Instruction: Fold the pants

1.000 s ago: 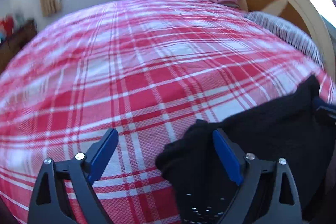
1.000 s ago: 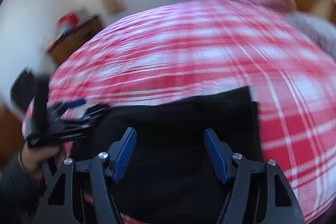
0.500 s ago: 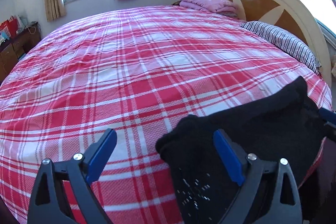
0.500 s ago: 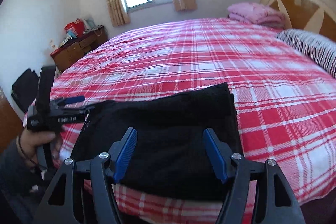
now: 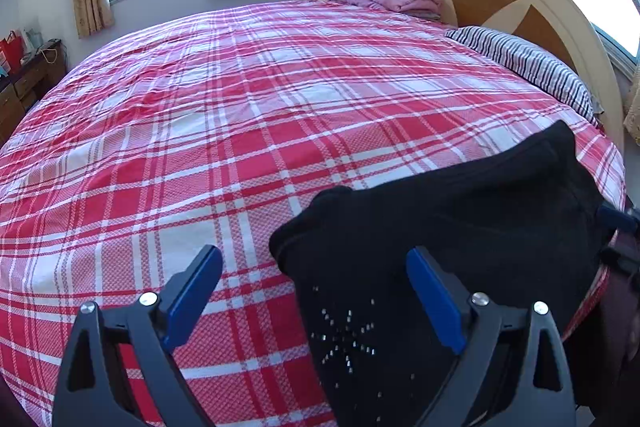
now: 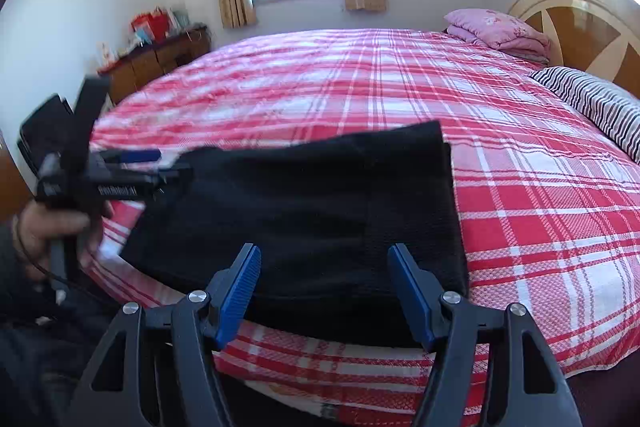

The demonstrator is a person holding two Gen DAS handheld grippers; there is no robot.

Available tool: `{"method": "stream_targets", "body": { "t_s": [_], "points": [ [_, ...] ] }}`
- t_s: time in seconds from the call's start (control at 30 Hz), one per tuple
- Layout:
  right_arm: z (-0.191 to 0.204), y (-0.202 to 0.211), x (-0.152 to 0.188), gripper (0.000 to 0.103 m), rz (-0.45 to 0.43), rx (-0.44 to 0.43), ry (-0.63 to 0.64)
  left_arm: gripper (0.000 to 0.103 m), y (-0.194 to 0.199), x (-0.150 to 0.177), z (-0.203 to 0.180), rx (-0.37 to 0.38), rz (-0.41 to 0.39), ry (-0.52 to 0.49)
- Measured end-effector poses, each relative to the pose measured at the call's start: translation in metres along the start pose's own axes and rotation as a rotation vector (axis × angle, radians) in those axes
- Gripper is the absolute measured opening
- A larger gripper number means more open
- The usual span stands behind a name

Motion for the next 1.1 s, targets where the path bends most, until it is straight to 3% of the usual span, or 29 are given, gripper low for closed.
{"method": "stream_targets", "body": {
  "t_s": [0.17, 0.27, 0.37, 0.5, 0.63, 0.67, 0.7, 0.77, 0.87, 0.9, 0.93, 1.1],
  "points": [
    [-0.034, 0.028, -0.023, 0.068, -0.119, 0.000, -0.129, 0.096, 0.004, 0.010, -0.001, 0.071, 0.011, 0.033],
    [-0.069, 0.018, -0.022, 0.068, -0.076, 0.035, -0.224, 0.096, 0.000, 0.014, -0.005, 0.092, 0.026, 0.047],
    [-0.086, 0.003, -0.014, 0.067, -0.006, -0.010, -0.303, 0.096, -0.002, 0.015, -0.010, 0.108, 0.027, 0.047],
    [-0.092, -0.015, -0.004, 0.067, 0.054, -0.083, -0.358, 0.096, -0.006, 0.018, -0.014, 0.138, 0.036, 0.061],
    [-0.091, -0.022, -0.001, 0.067, 0.066, -0.103, -0.363, 0.096, -0.015, 0.022, -0.014, 0.190, 0.055, 0.100],
    [-0.089, -0.024, -0.002, 0.066, 0.075, -0.111, -0.367, 0.096, -0.018, 0.023, -0.013, 0.211, 0.064, 0.119],
    [-0.084, -0.028, -0.002, 0.055, 0.094, -0.145, -0.368, 0.095, -0.019, 0.024, -0.012, 0.234, 0.067, 0.138],
    [-0.074, -0.033, 0.001, 0.054, 0.113, -0.166, -0.356, 0.085, -0.017, 0.023, -0.014, 0.276, 0.058, 0.146],
    [-0.065, -0.034, 0.002, 0.046, 0.126, -0.116, -0.305, 0.058, -0.014, 0.022, -0.016, 0.315, 0.051, 0.157],
    [-0.066, -0.032, 0.000, 0.036, 0.117, -0.136, -0.322, 0.041, -0.013, 0.022, -0.016, 0.324, 0.046, 0.150],
    [-0.066, -0.030, 0.000, 0.033, 0.108, -0.154, -0.336, 0.026, -0.011, 0.020, -0.014, 0.318, 0.041, 0.142],
    [-0.058, -0.020, -0.010, 0.028, 0.083, -0.176, -0.307, 0.014, -0.002, 0.015, -0.002, 0.372, 0.028, 0.183]
  ]
}}
Point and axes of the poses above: each gripper's, at about its wrist camera, not at the fingertips, and y roughly against the way its jaws point, z to its left, x to its underside, the point moved 6 cm from there along -y, roughly the way its jaws point, and after that the axes turned 4 degrees about -x, right-handed, at the moved point
